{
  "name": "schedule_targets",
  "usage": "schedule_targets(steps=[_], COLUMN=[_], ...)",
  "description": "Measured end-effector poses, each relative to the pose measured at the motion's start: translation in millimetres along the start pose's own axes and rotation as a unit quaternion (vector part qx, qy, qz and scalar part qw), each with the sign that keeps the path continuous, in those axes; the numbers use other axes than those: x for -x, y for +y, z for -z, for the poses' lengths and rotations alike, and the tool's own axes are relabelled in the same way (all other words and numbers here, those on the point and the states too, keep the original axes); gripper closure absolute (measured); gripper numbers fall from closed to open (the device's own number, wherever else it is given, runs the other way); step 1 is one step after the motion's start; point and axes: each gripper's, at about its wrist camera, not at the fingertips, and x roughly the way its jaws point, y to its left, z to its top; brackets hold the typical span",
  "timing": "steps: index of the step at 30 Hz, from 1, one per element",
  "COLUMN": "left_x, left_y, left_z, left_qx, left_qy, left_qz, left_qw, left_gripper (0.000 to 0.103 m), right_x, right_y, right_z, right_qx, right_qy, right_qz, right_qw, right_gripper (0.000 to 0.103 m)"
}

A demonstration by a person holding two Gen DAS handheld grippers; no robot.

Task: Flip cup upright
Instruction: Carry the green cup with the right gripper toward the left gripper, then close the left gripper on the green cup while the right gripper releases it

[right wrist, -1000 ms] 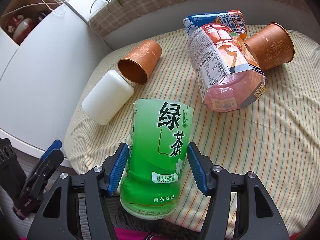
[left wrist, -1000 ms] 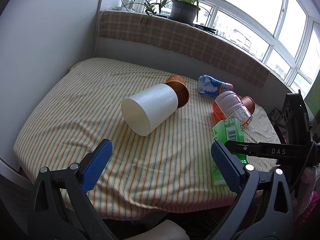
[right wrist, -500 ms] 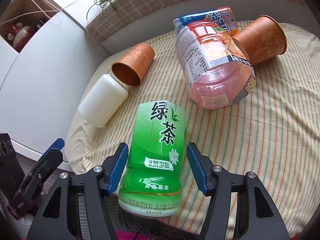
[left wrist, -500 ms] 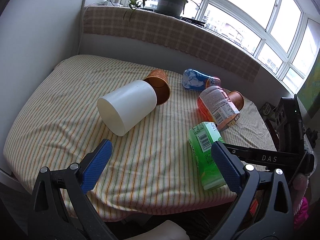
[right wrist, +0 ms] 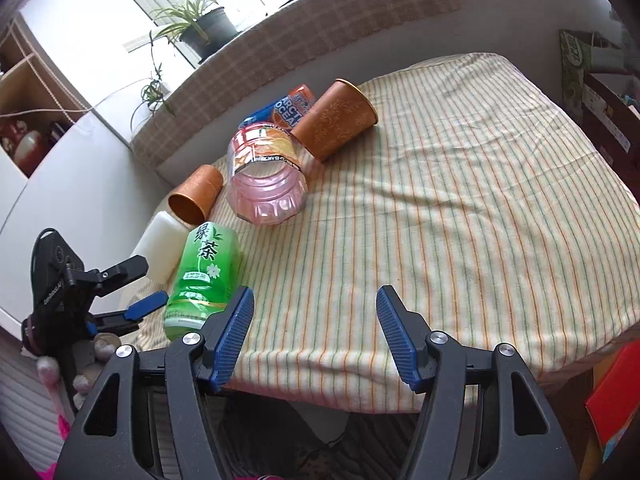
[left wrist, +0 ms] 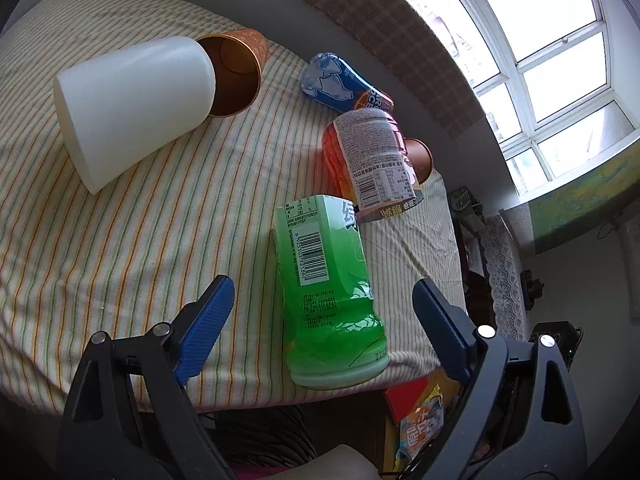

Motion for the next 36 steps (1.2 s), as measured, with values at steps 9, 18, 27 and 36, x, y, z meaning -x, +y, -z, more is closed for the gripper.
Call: schedule_targets(steps=[9,18,27,36], left_x=[-33.6,-50.7,-32.0,-11.3], left_y=[-2.8,-0.2,-22.0,-37.2], left_z=[-8.5,-7.8,-4.4,-1.2], left_qx=[0.005,0.004,-0.057,-0.107], left_qy=[0.038,0.058,0.018,-0.035], left_qz=[-0.011,-0.017,-0.033,-0.059], left_qw=[0.9992,0.9982,0.9977,0.9919], left_gripper=[0.021,0.035,0.043,0.046], right_x=[7.6,4.7,-0.6,4.7], right_y=[-27.9,-29.7,-29.9,-13.1], right_z=[3.9,4.1,5.5,4.6], right_qx=[-0.033,-0.036,-0.037,-0.018], right_qy=[0.0,0.004,0.015,0.003], right_qz=[0.014,0.012,0.02,0.02], right_qw=[0.999,0.999,0.999,1.0], right_gripper=[0.04,0.04,0.04,0.04])
